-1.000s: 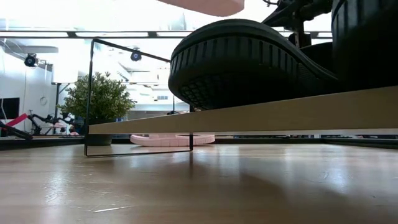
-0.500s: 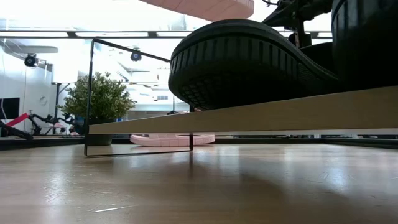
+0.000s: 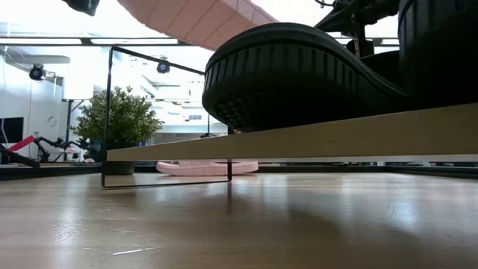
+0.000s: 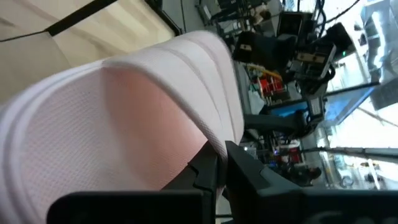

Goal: Pick and place slides into the shelf
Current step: Put the bottom pink slipper on the shelf beside the black slipper

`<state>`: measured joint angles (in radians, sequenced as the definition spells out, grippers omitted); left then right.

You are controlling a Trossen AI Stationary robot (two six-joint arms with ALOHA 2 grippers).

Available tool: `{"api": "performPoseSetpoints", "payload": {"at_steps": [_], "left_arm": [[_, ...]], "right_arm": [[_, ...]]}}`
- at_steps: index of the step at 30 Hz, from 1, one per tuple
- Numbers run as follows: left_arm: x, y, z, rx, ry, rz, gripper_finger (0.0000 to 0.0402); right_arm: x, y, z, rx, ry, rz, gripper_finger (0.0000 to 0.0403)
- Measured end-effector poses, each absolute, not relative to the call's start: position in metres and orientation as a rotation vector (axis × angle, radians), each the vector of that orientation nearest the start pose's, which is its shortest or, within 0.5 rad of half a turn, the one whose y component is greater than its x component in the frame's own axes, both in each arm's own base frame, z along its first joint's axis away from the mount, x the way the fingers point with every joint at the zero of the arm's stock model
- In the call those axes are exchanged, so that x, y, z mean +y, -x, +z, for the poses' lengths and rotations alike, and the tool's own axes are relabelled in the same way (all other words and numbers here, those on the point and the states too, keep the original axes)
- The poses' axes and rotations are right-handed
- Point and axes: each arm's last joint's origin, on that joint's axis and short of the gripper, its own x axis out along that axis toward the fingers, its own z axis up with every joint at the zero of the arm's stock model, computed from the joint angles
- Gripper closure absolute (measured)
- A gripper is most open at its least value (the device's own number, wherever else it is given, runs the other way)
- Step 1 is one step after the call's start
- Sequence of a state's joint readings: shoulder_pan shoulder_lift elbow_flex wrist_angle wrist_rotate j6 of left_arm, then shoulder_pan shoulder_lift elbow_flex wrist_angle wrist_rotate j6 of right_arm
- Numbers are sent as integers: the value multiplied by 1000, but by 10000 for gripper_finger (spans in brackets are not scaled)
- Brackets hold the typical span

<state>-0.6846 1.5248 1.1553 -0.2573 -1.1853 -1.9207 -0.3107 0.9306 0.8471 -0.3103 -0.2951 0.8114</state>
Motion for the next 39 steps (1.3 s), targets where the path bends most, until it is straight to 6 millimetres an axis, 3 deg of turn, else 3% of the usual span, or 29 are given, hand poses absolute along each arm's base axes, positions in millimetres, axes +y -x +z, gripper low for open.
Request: {"api": "performPoseSetpoints", "payload": {"at_steps": [14, 28, 39], "left_arm": [[-193, -276, 266, -213, 1457, 644, 400], [-200, -277, 260, -113, 1426, 616, 400], [-212, -289, 245, -176, 1412, 600, 400]], "right_arm": [[-53, -193, 318, 348, -943, -181, 394], [-53, -194, 318, 337, -1037, -194, 394], [-49, -196, 322, 311, -1050, -156, 394]]}}
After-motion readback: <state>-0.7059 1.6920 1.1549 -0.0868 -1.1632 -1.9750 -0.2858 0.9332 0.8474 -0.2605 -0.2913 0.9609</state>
